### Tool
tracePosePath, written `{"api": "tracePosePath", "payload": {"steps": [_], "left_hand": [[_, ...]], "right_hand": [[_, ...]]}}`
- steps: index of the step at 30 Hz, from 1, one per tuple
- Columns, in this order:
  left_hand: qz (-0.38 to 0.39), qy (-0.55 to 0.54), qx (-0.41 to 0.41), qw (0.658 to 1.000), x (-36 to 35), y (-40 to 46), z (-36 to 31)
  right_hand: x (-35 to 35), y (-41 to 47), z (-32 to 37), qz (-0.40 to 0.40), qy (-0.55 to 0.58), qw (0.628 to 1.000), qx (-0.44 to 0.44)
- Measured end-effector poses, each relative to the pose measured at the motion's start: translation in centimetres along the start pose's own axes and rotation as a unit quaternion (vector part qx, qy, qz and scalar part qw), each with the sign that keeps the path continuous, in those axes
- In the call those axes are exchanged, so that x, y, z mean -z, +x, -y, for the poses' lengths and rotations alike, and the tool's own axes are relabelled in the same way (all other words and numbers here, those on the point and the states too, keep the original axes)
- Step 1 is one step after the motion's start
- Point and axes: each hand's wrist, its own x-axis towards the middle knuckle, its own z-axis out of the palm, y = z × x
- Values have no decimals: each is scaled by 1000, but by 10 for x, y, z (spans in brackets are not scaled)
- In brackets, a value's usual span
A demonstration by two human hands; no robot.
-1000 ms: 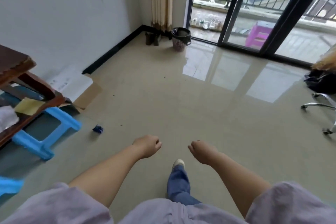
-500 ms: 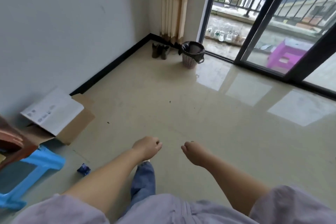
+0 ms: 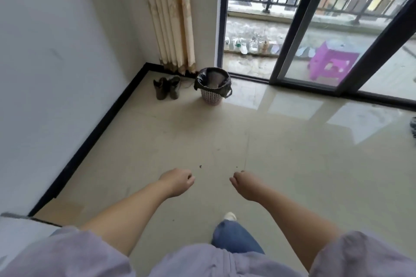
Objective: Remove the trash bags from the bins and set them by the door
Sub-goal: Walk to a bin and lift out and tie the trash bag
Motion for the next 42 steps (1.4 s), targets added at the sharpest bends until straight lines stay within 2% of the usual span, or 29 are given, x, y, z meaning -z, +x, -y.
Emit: {"api": "tracePosePath", "payload": {"steps": [12, 15, 19, 27, 32, 36, 39, 42], "left_hand": [[-24, -82, 11, 996, 188, 260, -8], [-16, -127, 12, 992, 227, 314, -6], [-13, -126, 3, 992, 275, 404, 10], [54, -88, -25, 994, 371, 591, 53], [74, -152, 31, 985, 378, 710, 76], [73, -281, 115, 950, 330, 812, 87], [31, -402, 206, 891, 284, 875, 98], [10, -462, 282, 841, 238, 925, 123]], "right_hand": [[204, 247, -52, -5, -34, 999, -18], [252, 303, -53, 0, -31, 999, -28], [305, 389, -48, -13, -22, 999, -35], [372, 558, -50, -32, 89, 989, -118], [366, 664, -67, -10, 144, 979, -147], [325, 758, -98, 33, 145, 980, -130], [286, 821, -125, 43, 169, 974, -143], [240, 875, -155, 39, 248, 951, -179]]}}
